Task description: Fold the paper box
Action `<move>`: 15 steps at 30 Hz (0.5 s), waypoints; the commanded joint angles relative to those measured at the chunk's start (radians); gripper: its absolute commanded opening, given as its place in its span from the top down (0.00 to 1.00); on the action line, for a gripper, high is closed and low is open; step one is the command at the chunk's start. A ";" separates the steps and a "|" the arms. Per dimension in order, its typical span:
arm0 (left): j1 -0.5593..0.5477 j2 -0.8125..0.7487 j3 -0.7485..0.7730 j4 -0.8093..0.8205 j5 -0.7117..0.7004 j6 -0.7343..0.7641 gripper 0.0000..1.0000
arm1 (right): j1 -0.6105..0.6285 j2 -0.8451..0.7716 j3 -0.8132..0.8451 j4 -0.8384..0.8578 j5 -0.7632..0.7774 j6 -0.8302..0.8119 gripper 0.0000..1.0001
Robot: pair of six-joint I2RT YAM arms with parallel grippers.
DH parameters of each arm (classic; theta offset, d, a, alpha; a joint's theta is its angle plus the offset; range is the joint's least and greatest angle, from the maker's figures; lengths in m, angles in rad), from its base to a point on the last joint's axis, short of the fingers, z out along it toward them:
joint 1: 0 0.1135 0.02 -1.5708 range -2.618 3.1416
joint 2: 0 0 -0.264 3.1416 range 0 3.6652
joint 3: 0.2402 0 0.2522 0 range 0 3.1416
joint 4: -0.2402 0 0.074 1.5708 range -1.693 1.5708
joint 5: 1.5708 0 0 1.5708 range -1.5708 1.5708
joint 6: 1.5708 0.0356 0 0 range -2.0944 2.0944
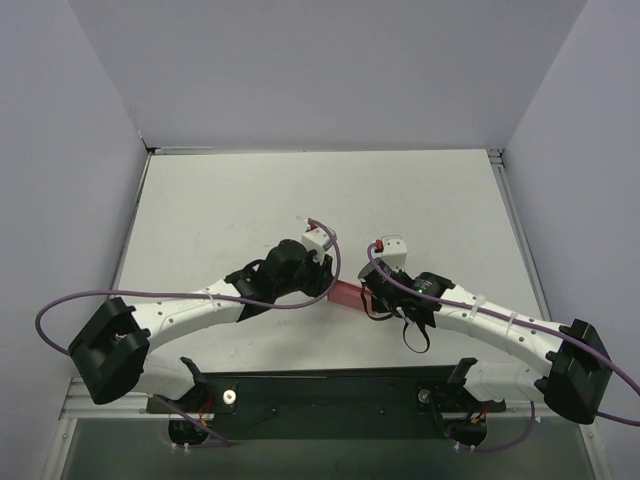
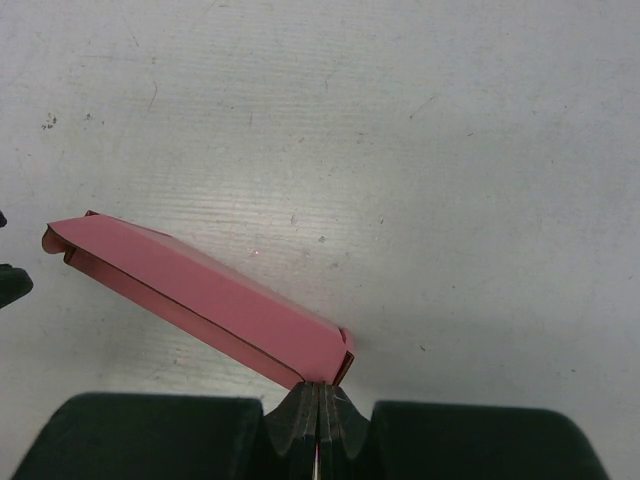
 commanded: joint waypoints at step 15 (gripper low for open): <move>-0.044 0.086 0.089 -0.048 -0.124 0.067 0.64 | 0.005 0.019 -0.003 -0.070 0.009 0.003 1.00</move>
